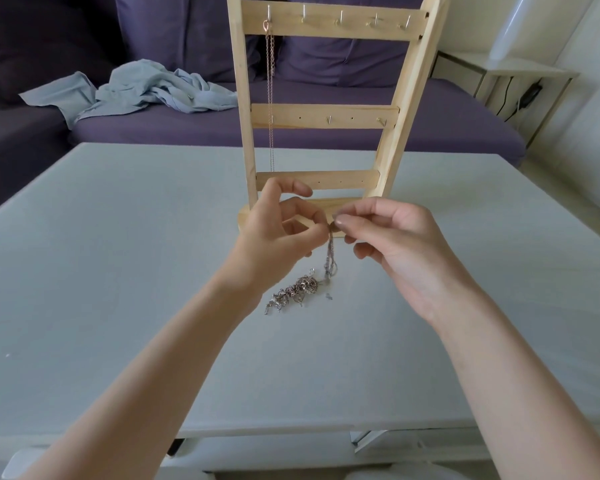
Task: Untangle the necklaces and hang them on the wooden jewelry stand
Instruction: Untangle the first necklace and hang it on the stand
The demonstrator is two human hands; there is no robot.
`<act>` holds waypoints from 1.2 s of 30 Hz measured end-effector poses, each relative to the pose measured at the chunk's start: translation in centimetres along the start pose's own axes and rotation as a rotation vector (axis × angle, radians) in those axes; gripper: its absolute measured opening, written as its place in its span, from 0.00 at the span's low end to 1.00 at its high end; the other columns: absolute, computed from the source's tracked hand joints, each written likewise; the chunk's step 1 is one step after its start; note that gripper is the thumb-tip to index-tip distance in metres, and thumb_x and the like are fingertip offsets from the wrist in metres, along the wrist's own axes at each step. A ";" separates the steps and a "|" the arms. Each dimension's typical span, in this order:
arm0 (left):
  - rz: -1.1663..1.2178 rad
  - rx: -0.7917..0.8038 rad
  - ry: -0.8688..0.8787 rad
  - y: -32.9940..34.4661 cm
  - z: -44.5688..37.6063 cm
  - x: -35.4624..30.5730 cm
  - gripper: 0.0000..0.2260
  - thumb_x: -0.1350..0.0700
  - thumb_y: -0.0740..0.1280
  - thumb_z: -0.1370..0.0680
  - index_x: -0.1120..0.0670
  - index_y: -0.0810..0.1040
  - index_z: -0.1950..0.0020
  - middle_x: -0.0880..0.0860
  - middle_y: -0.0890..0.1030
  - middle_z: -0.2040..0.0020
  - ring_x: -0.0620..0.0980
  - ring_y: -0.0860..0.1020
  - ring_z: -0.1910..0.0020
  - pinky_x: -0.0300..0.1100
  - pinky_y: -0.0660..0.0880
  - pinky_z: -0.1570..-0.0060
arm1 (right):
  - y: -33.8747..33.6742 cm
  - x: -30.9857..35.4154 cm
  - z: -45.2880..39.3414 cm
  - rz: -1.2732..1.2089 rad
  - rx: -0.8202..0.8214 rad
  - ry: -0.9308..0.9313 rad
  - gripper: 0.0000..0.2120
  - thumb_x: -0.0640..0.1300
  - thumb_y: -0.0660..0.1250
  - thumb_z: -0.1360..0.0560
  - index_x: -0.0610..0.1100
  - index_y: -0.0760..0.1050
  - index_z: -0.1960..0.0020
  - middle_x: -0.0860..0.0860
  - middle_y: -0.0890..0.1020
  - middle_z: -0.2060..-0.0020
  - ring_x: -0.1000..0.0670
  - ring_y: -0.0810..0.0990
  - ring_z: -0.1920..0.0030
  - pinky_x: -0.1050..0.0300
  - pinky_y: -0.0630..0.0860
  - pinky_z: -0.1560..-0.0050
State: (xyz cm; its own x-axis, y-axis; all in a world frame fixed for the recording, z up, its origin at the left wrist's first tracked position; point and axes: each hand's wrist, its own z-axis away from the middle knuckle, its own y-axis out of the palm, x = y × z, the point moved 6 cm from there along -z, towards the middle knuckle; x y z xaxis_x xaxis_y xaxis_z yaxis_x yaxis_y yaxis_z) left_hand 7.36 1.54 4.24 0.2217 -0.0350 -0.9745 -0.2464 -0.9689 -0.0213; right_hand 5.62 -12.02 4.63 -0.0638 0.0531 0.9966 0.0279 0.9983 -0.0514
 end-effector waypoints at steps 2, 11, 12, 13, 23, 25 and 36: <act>-0.039 -0.005 0.006 0.1 0.0 0.1 0.15 0.65 0.69 0.28 0.50 0.68 0.51 0.44 0.77 0.65 0.46 0.71 0.68 0.42 0.69 0.65 | 0.1 -0.1 0.0 0.013 0.014 0.000 0.03 0.34 0.70 0.28 0.40 0.79 0.56 0.52 0.80 0.70 0.56 0.74 0.68 0.65 0.70 0.66; -0.205 0.051 0.076 0.5 -0.1 -0.2 0.16 0.69 0.67 0.27 0.51 0.66 0.51 0.46 0.77 0.64 0.42 0.71 0.72 0.34 0.70 0.67 | 0.5 -0.5 0.1 -0.044 0.082 0.100 0.09 0.29 0.67 0.29 0.42 0.74 0.57 0.47 0.78 0.68 0.53 0.72 0.69 0.64 0.70 0.66; -0.196 0.070 0.073 0.5 -0.1 -0.2 0.16 0.68 0.67 0.28 0.51 0.67 0.51 0.45 0.77 0.64 0.43 0.71 0.72 0.34 0.70 0.67 | 0.6 -0.6 0.1 -0.098 0.100 0.127 0.10 0.28 0.66 0.29 0.42 0.73 0.57 0.46 0.78 0.68 0.52 0.72 0.69 0.65 0.70 0.67; -0.183 0.089 0.070 0.6 -0.1 -0.2 0.16 0.67 0.68 0.28 0.51 0.67 0.51 0.44 0.77 0.65 0.43 0.71 0.71 0.33 0.70 0.67 | 0.7 -0.7 0.1 -0.156 0.115 0.159 0.10 0.27 0.64 0.28 0.42 0.72 0.57 0.46 0.77 0.68 0.52 0.71 0.69 0.65 0.70 0.67; -0.185 0.169 0.062 0.8 0.2 -0.4 0.18 0.64 0.69 0.32 0.49 0.68 0.48 0.42 0.78 0.66 0.44 0.74 0.69 0.34 0.73 0.66 | 0.8 -1.5 0.4 -0.276 0.183 0.310 0.13 0.26 0.63 0.28 0.43 0.69 0.55 0.47 0.76 0.72 0.51 0.71 0.70 0.63 0.71 0.68; -0.208 0.181 0.067 0.8 0.1 -0.4 0.19 0.66 0.70 0.31 0.49 0.68 0.48 0.43 0.78 0.65 0.44 0.74 0.68 0.34 0.73 0.65 | 0.9 -1.6 0.4 -0.275 0.177 0.322 0.13 0.26 0.62 0.28 0.43 0.68 0.54 0.47 0.76 0.73 0.51 0.71 0.71 0.63 0.71 0.70; -0.393 0.105 0.022 -0.1 -0.2 0.8 0.13 0.65 0.67 0.27 0.47 0.71 0.54 0.46 0.77 0.64 0.39 0.75 0.66 0.33 0.72 0.63 | 0.4 -2.0 0.1 -0.119 0.111 0.256 0.11 0.28 0.68 0.30 0.42 0.73 0.56 0.48 0.77 0.70 0.53 0.73 0.71 0.64 0.72 0.68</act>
State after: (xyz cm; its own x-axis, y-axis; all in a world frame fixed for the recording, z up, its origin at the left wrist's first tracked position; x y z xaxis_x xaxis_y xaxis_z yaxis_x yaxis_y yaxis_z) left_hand 7.76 1.53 3.50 0.3381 0.3262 -0.8827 -0.2337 -0.8795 -0.4146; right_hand 5.67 -11.76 2.66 0.1941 -0.0582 0.9793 -0.0750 0.9944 0.0740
